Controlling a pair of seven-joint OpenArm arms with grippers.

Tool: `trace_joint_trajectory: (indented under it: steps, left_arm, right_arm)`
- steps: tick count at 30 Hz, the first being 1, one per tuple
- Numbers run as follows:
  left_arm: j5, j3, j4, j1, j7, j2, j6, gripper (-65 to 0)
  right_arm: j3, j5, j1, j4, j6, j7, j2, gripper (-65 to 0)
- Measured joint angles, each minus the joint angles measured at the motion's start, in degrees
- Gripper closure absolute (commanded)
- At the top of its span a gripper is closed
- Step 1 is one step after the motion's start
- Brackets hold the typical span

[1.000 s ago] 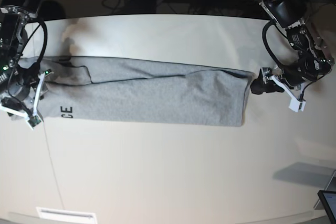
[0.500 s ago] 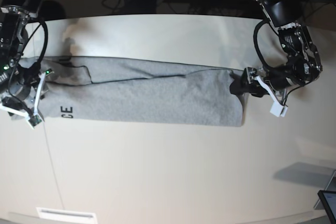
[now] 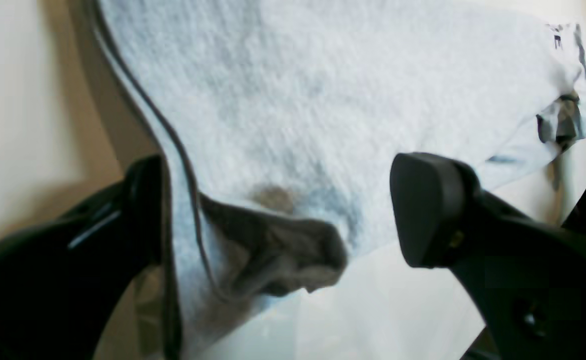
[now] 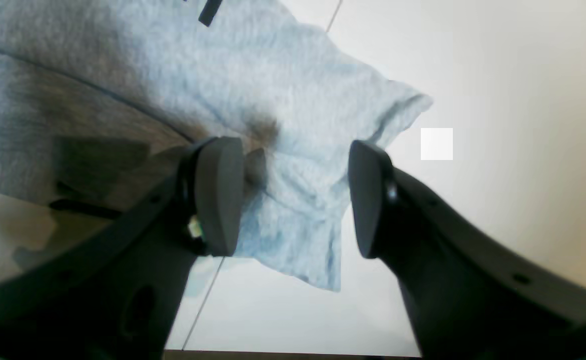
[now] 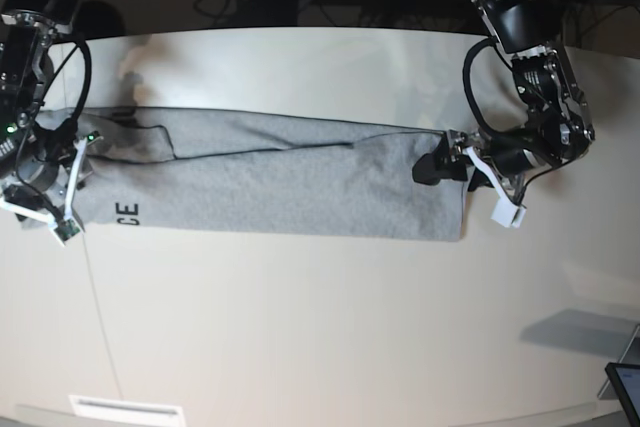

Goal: Fold the T-shirt properly
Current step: 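Release the left gripper and regrasp the hem end of the strip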

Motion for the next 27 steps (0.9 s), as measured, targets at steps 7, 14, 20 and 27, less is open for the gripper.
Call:
trace_joint_trajectory:
  steps: [7,14,20,27]
  left_arm:
    - [0.4,-0.4,0.0,0.1,0.2,-0.5,0.0,-50.6]
    - [1.1,-0.2,0.0,0.2,0.7,-0.6,0.0,-37.1]
    - [1.3,-0.2,-0.1,0.2,0.9,-0.6,0.0,-28.4]
    - [1.3,-0.2,-0.2,0.3,1.1,-0.6,0.0,-23.9]
  right_arm:
    - [0.0,-0.1,0.0,0.0,0.0,-0.4,-0.4,-32.5]
    - [-0.3,-0.2,0.0,0.0,0.0,-0.2,-5.4,-8.9]
    - [-0.1,0.1,0.1,-3.9,0.0,-0.2,-8.3,-0.1]
    - [0.5,-0.4,0.2,-16.2,-0.2,2.3,-8.2,0.0]
